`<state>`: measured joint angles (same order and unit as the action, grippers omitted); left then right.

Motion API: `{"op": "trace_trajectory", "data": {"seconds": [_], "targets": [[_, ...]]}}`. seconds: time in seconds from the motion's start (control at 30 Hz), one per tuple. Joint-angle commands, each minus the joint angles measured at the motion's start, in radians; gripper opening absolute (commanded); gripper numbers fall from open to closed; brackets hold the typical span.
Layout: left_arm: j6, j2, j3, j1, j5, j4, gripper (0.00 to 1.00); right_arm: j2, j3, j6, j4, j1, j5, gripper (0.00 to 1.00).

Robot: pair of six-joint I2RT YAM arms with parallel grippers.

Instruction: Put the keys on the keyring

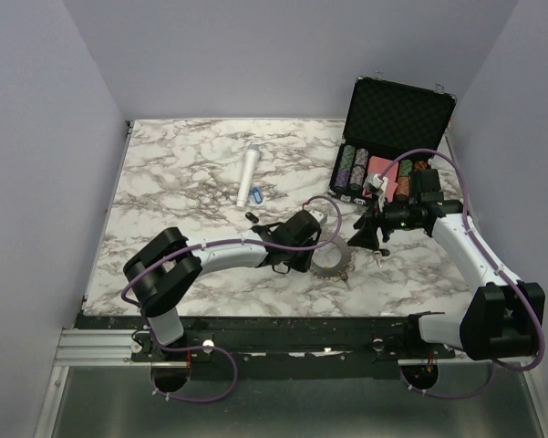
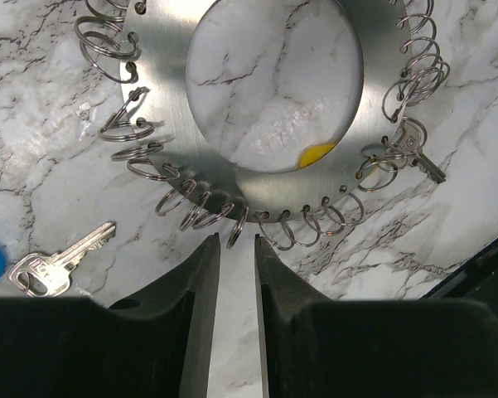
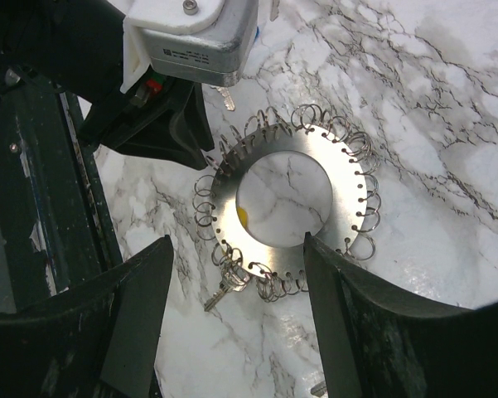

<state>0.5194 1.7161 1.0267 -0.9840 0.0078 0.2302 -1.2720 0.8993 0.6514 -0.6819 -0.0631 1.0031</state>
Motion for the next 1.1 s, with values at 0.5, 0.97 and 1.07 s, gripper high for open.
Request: {"op": "trace_trajectory", "data": {"seconds": [0.5,0.97,1.07], "targets": [[-0.029,0.073,0.049,-0.004,-0.009,0.026,0.25,-0.009,0.015,0.001,-0.004,0.013,0.015,0.72],[-0.059,-0.015,0.030,-0.010,-0.016,0.018,0.00,-0.018,0.015,0.008,-0.011,0.016,0.015,0.72],[-0.076,-0.041,0.015,-0.010,-0.014,0.023,0.00,-0.020,0.016,0.020,-0.019,0.017,0.015,0.72]]}}
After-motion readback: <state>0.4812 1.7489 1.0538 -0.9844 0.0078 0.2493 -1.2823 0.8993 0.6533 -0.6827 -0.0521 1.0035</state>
